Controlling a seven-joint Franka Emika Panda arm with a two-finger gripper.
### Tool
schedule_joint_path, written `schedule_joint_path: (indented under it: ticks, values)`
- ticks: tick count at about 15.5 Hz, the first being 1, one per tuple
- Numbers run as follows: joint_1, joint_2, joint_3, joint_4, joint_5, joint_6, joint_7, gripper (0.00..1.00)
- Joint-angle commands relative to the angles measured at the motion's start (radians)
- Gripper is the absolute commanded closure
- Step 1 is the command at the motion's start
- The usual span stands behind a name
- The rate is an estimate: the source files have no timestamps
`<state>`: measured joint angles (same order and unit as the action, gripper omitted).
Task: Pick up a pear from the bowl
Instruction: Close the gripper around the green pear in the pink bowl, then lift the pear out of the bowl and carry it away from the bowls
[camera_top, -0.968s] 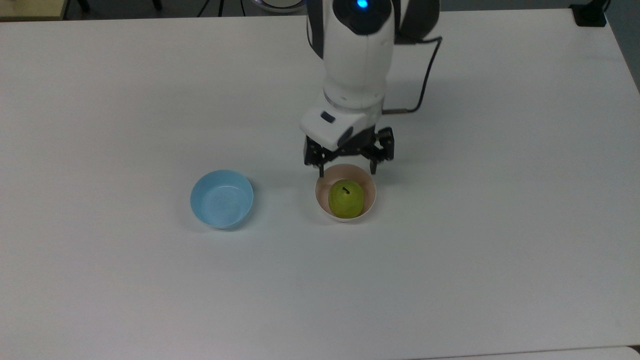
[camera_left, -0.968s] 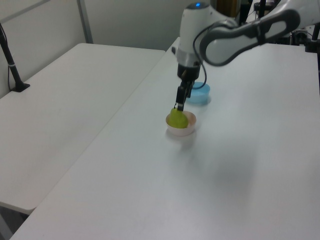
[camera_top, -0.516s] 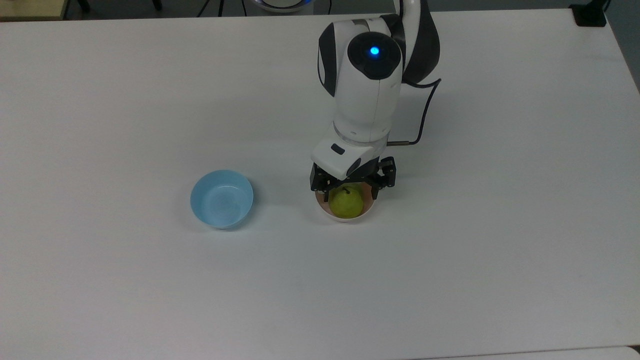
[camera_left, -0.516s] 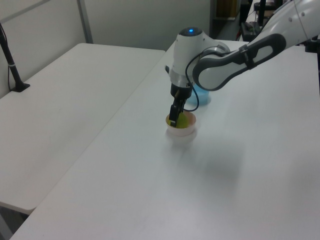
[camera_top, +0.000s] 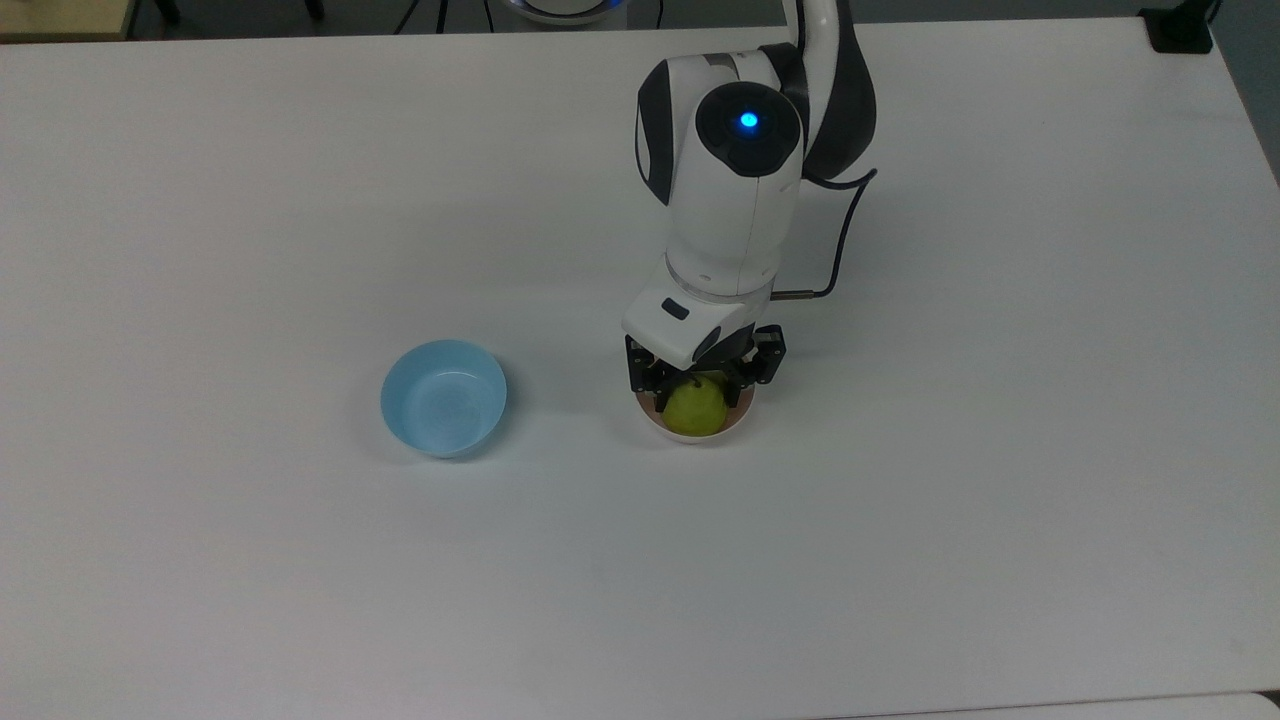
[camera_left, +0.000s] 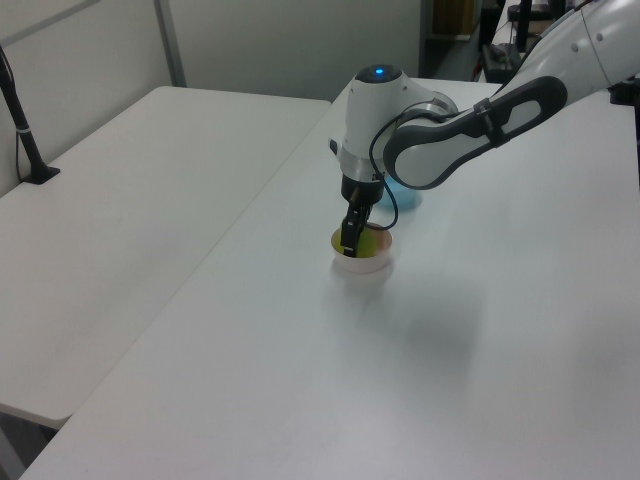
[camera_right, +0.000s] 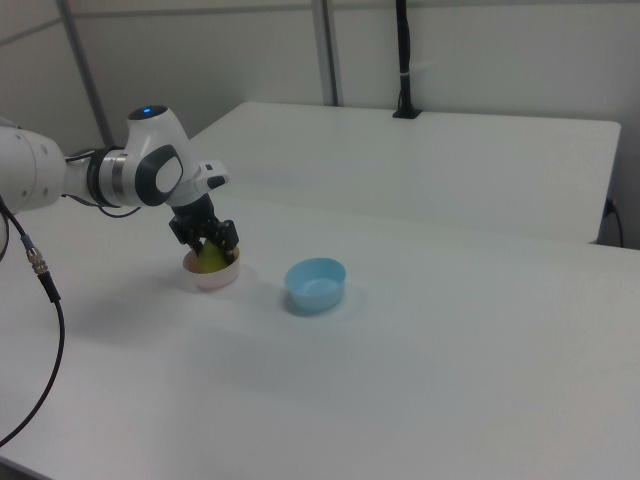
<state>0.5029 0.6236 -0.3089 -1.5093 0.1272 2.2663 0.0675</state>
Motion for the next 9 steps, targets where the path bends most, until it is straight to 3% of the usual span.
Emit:
schedule_joint_path:
  ticks: [1, 4, 9]
  values:
    - [0.020, 0.002, -0.024, 0.011, 0.020, 0.007, -0.015, 0.80]
    - [0.016, -0.065, -0.021, 0.000, 0.025, -0.007, -0.012, 0.80]
    - [-0.026, -0.255, -0.006, -0.141, 0.022, -0.010, -0.026, 0.79]
